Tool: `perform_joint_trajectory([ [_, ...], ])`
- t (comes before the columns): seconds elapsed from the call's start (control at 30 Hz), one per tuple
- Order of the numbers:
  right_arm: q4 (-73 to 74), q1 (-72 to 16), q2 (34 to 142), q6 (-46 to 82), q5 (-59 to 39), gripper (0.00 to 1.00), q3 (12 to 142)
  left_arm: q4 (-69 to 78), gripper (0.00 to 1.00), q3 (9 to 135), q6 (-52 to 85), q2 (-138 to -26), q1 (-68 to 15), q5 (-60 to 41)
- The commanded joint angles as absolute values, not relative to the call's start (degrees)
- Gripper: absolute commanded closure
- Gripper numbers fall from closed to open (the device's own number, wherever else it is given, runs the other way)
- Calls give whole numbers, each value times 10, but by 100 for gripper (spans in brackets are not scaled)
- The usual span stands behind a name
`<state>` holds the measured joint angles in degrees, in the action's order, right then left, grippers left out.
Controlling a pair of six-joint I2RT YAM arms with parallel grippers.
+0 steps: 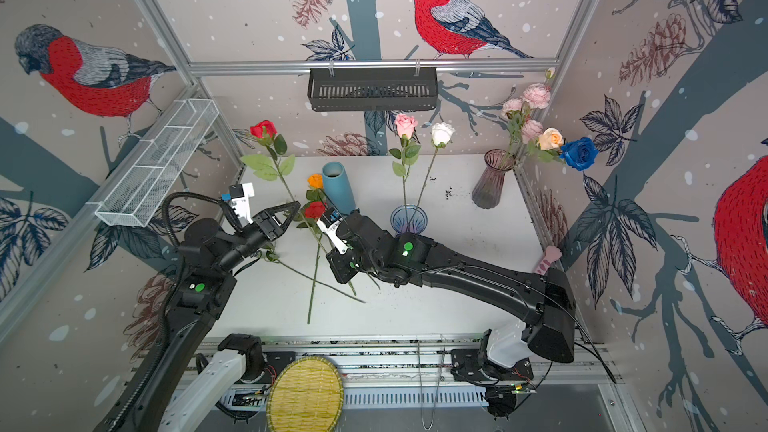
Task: Arrange the flowers into the vase
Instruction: 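Close the left gripper on the red rose stem while the right gripper releases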
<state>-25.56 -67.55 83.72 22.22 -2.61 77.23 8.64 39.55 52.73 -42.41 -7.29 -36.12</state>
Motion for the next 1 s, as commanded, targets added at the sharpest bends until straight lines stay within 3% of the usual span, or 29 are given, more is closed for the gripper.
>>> perform_joint_trajectory([
  [0.0, -228, -677, 826, 221, -33, 95, 762, 156, 70, 404, 556, -431, -71, -389],
  [0.27, -225, -678, 817, 222, -46, 95, 753, 151, 71, 401, 552, -436, -71, -387],
  [0.43, -220, -679, 815, 222, -53, 95, 751, 147, 80, 403, 548, -434, -71, -387],
  [0.57, -217, -682, 815, 222, -55, 95, 751, 138, 81, 404, 541, -435, -71, -386],
  [0.7, -218, -679, 812, 226, -53, 87, 746, 145, 100, 408, 545, -434, -71, -392],
  [0.73, -218, -675, 808, 231, -55, 84, 744, 146, 100, 411, 544, -432, -71, -392],
  [0.77, -212, -667, 801, 239, -59, 78, 736, 148, 100, 414, 540, -429, -71, -392],
  [0.8, -201, -656, 789, 250, -61, 44, 723, 149, 100, 417, 534, -424, -71, -390],
  [0.83, -191, -644, 775, 261, -65, 0, 708, 145, 100, 422, 528, -419, -71, -386],
  [0.97, -152, -550, 681, 304, -96, 1, 628, 128, 100, 453, 503, -407, -71, -369],
])
